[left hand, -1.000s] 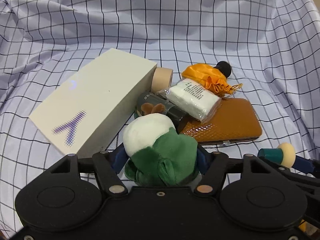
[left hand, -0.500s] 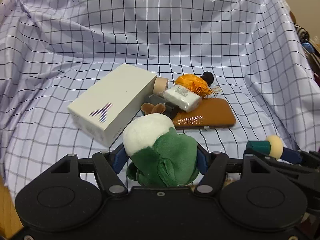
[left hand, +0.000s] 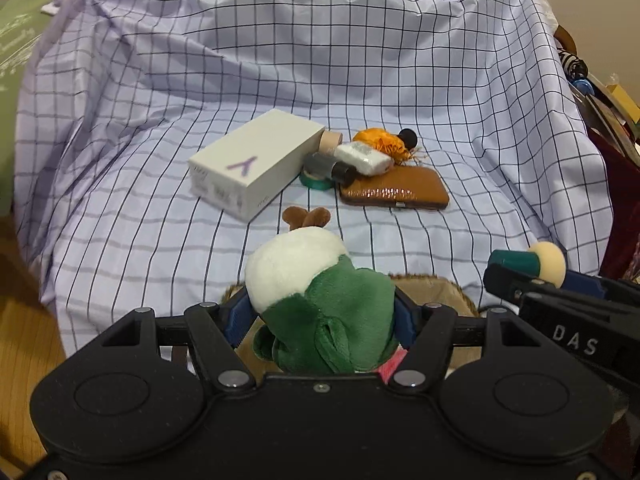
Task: Organize soft objects
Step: 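Carry the frog with the left tool while the right tool carries the egg toy to the basket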
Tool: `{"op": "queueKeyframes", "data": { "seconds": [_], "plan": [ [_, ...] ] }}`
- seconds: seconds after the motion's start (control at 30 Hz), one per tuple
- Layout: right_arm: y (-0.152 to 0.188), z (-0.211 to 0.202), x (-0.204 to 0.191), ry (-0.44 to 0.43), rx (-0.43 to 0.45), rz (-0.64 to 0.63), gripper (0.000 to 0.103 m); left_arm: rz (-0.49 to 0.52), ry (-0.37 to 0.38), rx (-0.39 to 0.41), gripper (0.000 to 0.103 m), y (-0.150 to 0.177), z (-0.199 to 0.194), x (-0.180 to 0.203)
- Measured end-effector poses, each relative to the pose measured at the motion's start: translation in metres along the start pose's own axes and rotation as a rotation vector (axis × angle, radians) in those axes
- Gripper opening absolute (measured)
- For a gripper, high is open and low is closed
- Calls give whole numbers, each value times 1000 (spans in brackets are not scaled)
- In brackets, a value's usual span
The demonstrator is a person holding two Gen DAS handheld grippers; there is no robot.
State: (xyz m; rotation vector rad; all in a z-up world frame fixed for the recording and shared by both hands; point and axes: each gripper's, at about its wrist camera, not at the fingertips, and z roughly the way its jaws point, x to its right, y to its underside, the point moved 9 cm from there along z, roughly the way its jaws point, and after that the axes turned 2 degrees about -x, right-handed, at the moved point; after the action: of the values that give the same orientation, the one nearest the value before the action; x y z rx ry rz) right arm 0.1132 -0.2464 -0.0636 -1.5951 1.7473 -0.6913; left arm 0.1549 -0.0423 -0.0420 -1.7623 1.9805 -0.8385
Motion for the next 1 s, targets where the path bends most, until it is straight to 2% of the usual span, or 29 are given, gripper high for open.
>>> {"op": "queueKeyframes", "data": {
  "seconds": [0.5, 1.0],
  "plan": [
    [28, -53, -13, -47, 69, 15, 59, -48, -50, 7, 63, 46, -26, -4],
    [49, -47, -14, -35, 20, 10, 59, -73, -54, -23, 63, 67, -21, -7]
  ]
}}
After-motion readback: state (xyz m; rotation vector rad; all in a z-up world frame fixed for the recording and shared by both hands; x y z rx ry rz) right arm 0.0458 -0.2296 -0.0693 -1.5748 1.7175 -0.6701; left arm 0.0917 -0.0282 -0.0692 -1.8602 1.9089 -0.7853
